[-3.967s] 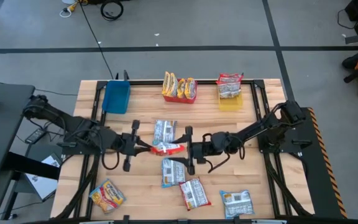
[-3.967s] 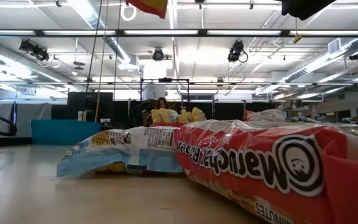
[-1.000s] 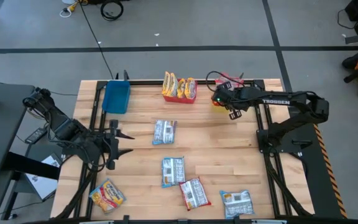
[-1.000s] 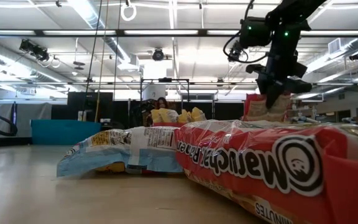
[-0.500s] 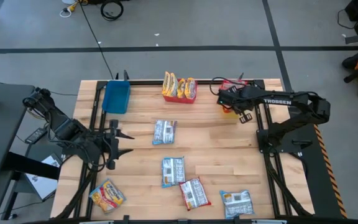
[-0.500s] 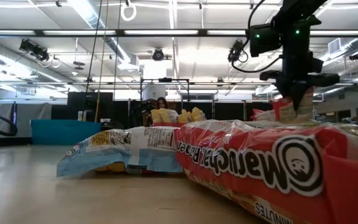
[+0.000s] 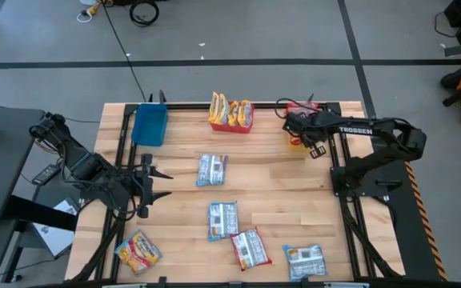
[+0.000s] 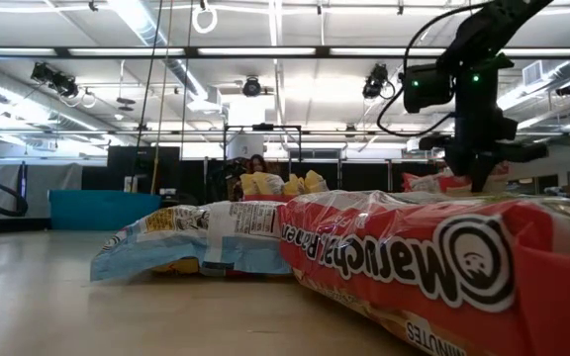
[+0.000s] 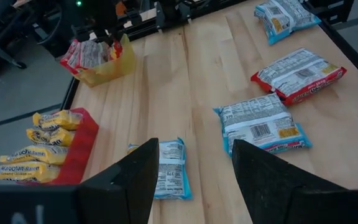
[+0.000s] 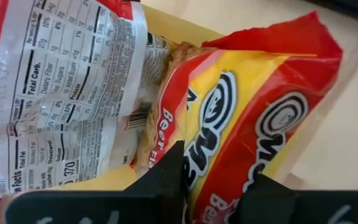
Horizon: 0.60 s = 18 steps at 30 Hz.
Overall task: Sort Maruchan noodles
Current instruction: Put the top red noodle pack into the yellow bin
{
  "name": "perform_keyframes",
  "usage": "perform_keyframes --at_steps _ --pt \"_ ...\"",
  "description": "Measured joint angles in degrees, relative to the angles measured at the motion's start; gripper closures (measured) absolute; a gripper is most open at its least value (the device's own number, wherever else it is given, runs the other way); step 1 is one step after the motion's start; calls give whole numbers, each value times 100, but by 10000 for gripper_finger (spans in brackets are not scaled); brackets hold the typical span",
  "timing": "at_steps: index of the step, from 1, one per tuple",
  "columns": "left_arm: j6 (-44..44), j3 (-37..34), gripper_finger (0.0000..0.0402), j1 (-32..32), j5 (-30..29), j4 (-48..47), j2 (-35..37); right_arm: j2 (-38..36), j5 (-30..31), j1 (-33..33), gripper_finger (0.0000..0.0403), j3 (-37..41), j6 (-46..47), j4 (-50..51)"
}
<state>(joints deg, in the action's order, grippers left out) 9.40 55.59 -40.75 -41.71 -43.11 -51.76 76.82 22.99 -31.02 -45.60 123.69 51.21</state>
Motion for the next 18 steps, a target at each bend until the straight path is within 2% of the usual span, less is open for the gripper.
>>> perform_keyframes --at_steps 7,18 --pt "-207 0 194 2 0 2 0 -1 -334 -433 305 -9 -791 -78" --pt "-260 0 194 9 -2 170 -1 -15 308 -436 297 -9 -1466 -124"
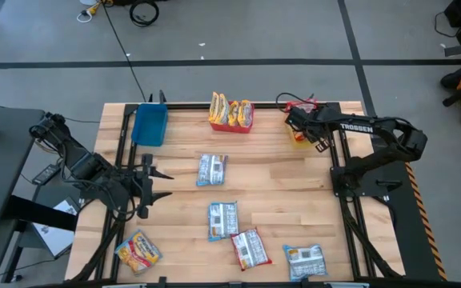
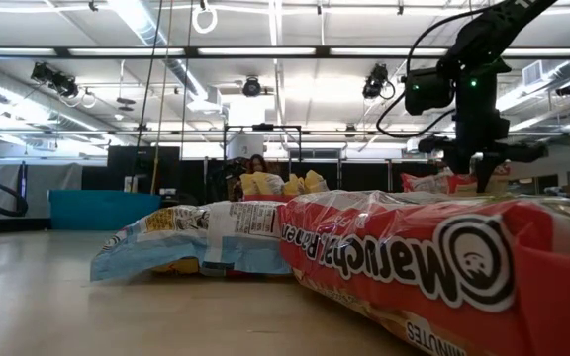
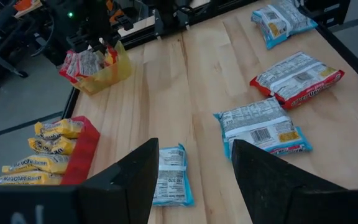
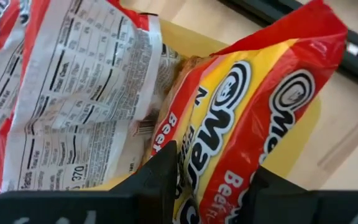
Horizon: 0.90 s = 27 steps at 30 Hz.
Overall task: Sort Maruchan noodles
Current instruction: Put the top red noodle pack into the yellow bin
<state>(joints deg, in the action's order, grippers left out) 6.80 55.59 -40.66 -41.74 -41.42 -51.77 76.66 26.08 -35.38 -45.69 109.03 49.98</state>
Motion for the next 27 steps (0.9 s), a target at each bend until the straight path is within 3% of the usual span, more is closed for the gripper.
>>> perform_keyframes --at_steps 7,13,20,27 --pt "-158 2 194 0 0 14 0 0 9 -2 286 -2 -534 -7" --pt "-150 0 194 0 0 12 2 -2 38 -2 231 -4 -662 -194" --pt "-148 2 194 0 2 7 0 -399 594 -2 169 -4 -1112 -641" --pt "-118 2 194 0 1 53 0 -687 990 -64 158 -8 -2243 -963"
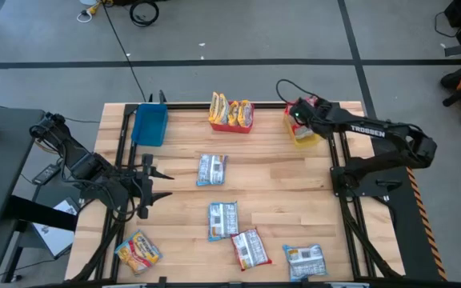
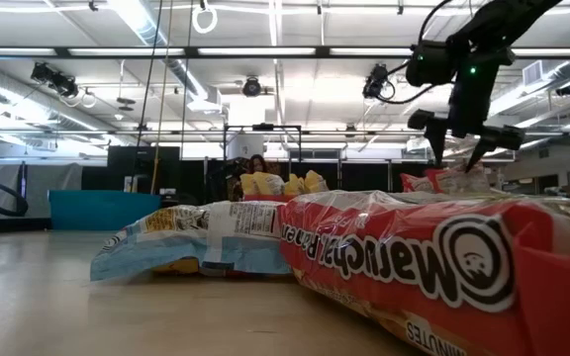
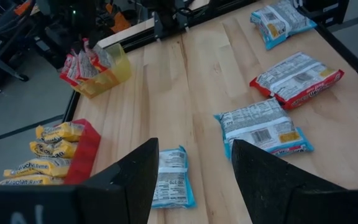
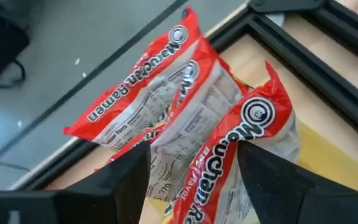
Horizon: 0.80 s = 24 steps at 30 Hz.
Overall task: Sort Maruchan noodles
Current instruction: Put the top red noodle pack into the yellow bin
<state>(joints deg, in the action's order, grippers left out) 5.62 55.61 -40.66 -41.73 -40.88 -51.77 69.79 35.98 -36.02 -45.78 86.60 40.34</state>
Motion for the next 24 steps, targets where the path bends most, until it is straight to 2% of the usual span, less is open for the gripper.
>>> perform_keyframes --at_steps 4,9,16,19,24 --pt "108 0 194 0 2 51 1 234 -286 -145 160 0 -784 -240" --pt "398 0 194 -2 4 37 0 405 -294 -196 160 0 -1594 -509" --pt "634 0 194 -2 10 -57 0 44 -253 -86 160 0 -2915 -568" --pt "773 0 194 -2 16 -158 0 -238 -291 235 160 0 -3400 -399" --pt "944 0 194 -2 174 -234 0 -403 -943 685 160 -2 -3546 534"
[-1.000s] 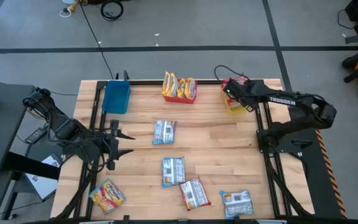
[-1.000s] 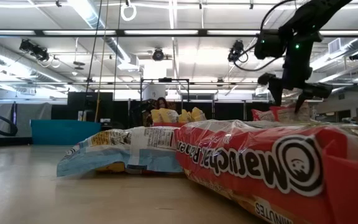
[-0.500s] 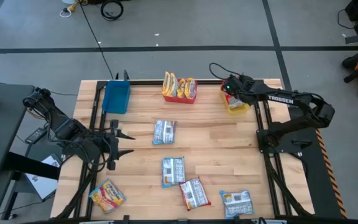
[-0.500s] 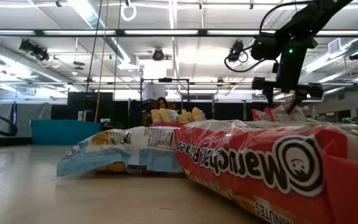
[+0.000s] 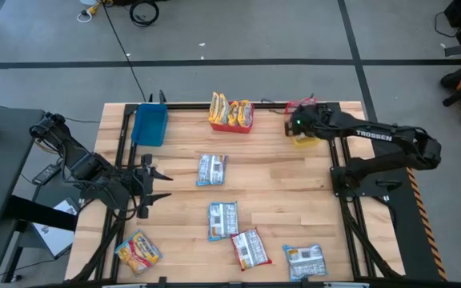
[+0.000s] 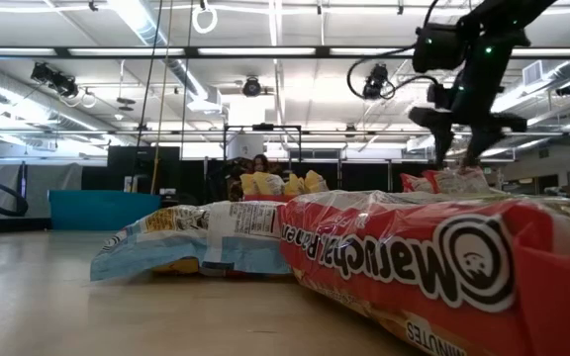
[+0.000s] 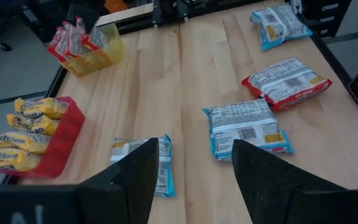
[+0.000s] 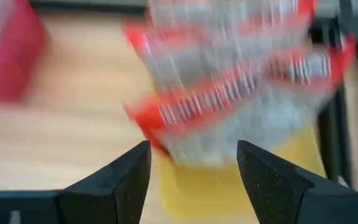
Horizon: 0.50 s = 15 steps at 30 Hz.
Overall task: Sort Maruchan noodles
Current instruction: Put the top red noodle pack into the yellow bin
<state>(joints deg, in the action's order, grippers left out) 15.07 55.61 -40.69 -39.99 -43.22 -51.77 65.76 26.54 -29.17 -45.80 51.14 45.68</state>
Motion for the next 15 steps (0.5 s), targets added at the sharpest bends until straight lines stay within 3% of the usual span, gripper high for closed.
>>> perform_keyframes --at_steps 6,15 --pt "39 0 194 -2 -60 5 0 376 -148 94 161 26 258 1133" --pt "-24 0 194 -2 -87 9 0 1261 -376 -533 161 349 -277 -480"
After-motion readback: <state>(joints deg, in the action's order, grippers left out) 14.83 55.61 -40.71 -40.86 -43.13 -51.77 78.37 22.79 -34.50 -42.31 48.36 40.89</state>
